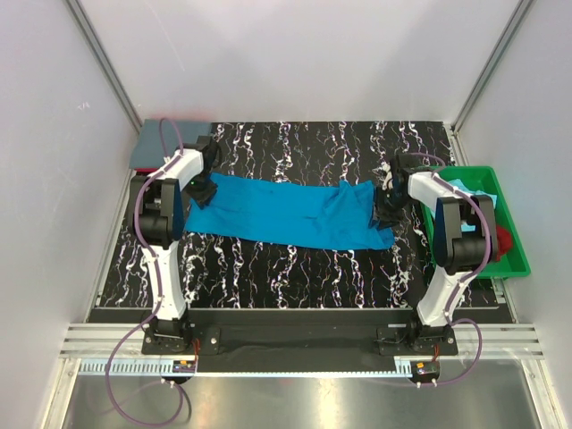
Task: Fold and stack the t-shirts
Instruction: Fold the tshirt
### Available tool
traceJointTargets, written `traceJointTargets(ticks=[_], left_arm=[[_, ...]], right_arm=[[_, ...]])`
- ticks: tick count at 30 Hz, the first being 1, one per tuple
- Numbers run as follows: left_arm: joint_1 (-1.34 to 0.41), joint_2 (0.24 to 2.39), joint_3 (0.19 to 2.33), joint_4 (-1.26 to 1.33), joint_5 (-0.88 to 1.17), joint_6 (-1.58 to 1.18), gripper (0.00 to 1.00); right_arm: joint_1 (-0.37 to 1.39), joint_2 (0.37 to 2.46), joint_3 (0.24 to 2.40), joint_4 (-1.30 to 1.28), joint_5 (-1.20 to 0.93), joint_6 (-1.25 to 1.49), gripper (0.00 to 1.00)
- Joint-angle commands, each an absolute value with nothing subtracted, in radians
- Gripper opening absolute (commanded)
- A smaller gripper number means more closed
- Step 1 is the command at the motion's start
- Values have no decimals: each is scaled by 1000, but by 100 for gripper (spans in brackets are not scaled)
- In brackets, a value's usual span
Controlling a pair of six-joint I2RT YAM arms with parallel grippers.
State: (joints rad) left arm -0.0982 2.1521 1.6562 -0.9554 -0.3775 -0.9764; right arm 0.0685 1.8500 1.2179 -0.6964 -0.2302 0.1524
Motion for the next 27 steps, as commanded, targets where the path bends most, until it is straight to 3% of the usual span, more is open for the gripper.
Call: traceJointTargets(ticks=[1, 2, 4, 5, 11, 23, 27], left_arm=[[-95, 2158, 1635, -951, -443, -995, 30], [-97, 2157, 1635, -951, -443, -996, 30], [-95, 2155, 1628, -953, -466, -1008, 30], [-95, 2155, 1629, -953, -472, -1006, 30], [-84, 2175, 1612, -956, -517, -1011, 32], [-66, 2137, 1615, -974, -394, -988, 31], [-95, 2014, 1623, -991, -362, -925, 32]], right_arm=[[57, 1864, 1204, -652, -244, 141, 21], [54, 1862, 1204, -652, -230, 141, 20], [46, 1856, 1186, -647, -181, 149, 0], [37, 1850, 1174, -644, -163, 152, 0], [22, 1832, 1149, -635, -34, 190, 0], [12, 1767, 1141, -623, 29, 245, 1], [14, 1737, 1198, -652, 3, 340, 20]])
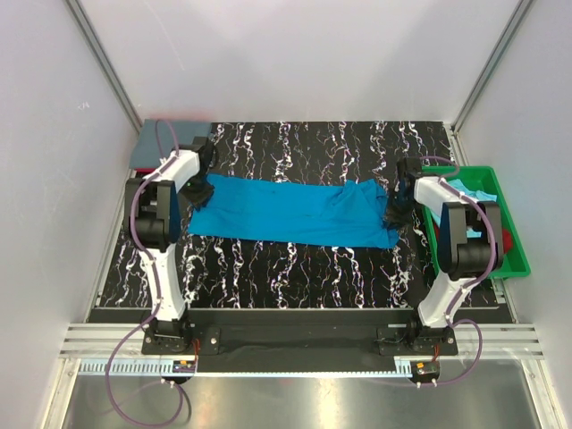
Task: Fold and stack the t-shirts
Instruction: Fold the tshirt
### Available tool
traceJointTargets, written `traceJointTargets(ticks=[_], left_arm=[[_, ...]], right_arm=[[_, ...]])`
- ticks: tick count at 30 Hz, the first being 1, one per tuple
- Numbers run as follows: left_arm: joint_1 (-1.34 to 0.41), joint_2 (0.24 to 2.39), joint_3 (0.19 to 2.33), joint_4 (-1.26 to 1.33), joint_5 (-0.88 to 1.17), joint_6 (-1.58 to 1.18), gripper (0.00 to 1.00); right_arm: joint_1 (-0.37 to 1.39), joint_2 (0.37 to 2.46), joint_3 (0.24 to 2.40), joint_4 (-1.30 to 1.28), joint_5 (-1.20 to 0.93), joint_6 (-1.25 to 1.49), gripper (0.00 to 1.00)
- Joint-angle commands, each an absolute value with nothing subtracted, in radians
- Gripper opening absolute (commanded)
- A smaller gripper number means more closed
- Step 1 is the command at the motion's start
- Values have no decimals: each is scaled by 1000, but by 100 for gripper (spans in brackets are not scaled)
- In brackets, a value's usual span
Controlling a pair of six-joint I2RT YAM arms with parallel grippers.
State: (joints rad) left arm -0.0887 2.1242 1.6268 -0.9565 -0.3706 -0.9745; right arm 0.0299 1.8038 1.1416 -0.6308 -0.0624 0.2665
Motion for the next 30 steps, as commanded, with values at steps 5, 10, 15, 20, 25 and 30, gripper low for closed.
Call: traceJointTargets(ticks=[5, 10, 15, 20, 25, 30], left_arm=[[-98, 1769, 1592, -1002, -483, -926, 36], [-97, 1703, 1563, -977, -462, -876, 36], [-65, 1792, 1507, -916, -245, -761, 27], [52, 1778, 1289, -734, -10, -796, 20], [83, 1735, 1272, -742, -11, -766, 21], [80, 1530, 1267, -654, 46, -660, 25]], right_arm=[[17, 1651, 1273, -706, -32, 463, 36], [61, 1560, 1256, -674, -54, 586, 34], [150, 1557, 1239, -652, -40, 664, 29], [227, 1574, 1178, -559, -61, 803, 26], [230, 1626, 1111, -412, -6, 830, 24], [229, 1733, 1115, -345, 63, 805, 26]])
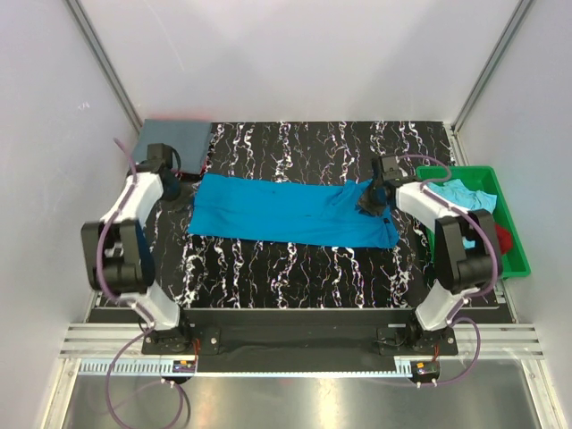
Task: Fold and stack the t-shirts
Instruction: Fold the tshirt
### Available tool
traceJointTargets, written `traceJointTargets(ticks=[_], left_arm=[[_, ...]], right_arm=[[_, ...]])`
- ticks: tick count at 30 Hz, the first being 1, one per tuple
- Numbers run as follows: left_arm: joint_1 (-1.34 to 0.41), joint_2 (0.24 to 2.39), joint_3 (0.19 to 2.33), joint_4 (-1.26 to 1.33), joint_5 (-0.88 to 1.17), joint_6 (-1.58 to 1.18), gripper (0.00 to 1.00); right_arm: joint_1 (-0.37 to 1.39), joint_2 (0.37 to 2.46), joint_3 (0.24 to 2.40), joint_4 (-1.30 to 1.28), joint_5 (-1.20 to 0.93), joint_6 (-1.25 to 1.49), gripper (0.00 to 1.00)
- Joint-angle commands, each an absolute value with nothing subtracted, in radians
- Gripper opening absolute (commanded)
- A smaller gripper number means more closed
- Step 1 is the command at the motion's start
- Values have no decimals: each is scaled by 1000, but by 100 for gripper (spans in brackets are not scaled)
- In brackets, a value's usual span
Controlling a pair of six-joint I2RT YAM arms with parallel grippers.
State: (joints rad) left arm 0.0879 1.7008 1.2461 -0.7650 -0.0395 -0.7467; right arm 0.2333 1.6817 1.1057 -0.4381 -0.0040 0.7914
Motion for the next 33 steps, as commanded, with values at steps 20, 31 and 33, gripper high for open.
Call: traceJointTargets(ticks=[20, 31, 33], left_arm=[[-89, 1640, 1221, -396, 400, -436, 24], [-184, 1804, 1115, -405, 272, -508, 23], [-184, 1795, 1077, -406, 224, -541, 24]], right_arm=[[81, 2144, 1567, -408, -76, 378, 28], [80, 2114, 1764, -423, -247, 337, 30], [81, 2056, 1730, -420, -239, 342, 31]])
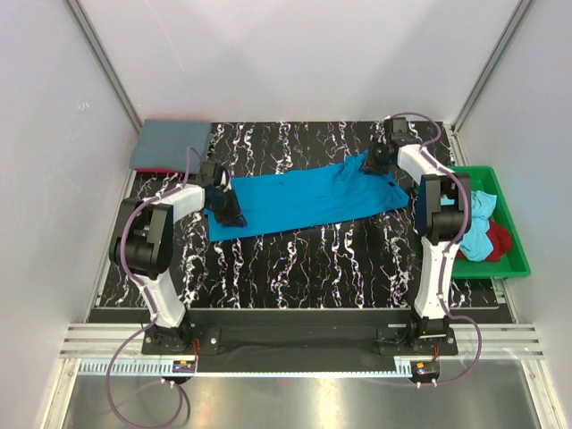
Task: Fold and stack the t-shirts
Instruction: Fold the tshirt
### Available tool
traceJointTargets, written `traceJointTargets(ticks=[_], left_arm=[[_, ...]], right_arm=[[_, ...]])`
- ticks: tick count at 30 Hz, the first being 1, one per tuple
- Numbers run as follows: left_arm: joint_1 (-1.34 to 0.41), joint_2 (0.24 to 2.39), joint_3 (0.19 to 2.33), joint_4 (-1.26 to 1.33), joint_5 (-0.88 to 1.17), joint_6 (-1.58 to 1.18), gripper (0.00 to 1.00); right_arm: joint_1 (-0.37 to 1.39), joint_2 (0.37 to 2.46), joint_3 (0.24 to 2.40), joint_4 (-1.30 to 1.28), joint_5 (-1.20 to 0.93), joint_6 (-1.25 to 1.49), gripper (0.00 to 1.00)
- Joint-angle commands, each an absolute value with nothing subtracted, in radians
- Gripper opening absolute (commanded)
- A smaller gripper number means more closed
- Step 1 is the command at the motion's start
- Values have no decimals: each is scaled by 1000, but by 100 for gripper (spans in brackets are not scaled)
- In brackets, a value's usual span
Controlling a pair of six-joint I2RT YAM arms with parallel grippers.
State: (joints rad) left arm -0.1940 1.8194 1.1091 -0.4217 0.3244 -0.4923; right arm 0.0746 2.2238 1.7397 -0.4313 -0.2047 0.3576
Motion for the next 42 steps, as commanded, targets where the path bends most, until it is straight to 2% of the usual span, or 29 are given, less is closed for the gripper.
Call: traceJointTargets(ticks=[1, 5, 10, 17, 21, 28, 36, 42], left_arm=[[-184, 1784, 1066, -410, 186, -555, 24], [-184, 1766, 1009, -413, 138, -601, 27], [-184, 1697, 931, -433, 101, -640, 26], [-186, 1543, 832, -545, -61, -735, 23], [-192, 1435, 764, -587, -77, -819, 22], [-212, 1226, 804, -632, -122, -899, 24], [-216, 1226, 969, -630, -123, -793, 27], [-221, 1229, 1034, -618, -146, -732, 29]], right_arm=[[80, 2027, 1718, -420, -235, 351, 31], [81, 1838, 1639, -417, -251, 397, 33], [80, 1616, 1356, -364, -186, 611, 44], [81, 1494, 1094, -339, -42, 765, 46], [81, 1474, 1009, -293, 41, 776, 41], [81, 1486, 893, -196, 69, 833, 43], [81, 1650, 920, -155, 95, 821, 40], [78, 1712, 954, -152, 184, 776, 27]])
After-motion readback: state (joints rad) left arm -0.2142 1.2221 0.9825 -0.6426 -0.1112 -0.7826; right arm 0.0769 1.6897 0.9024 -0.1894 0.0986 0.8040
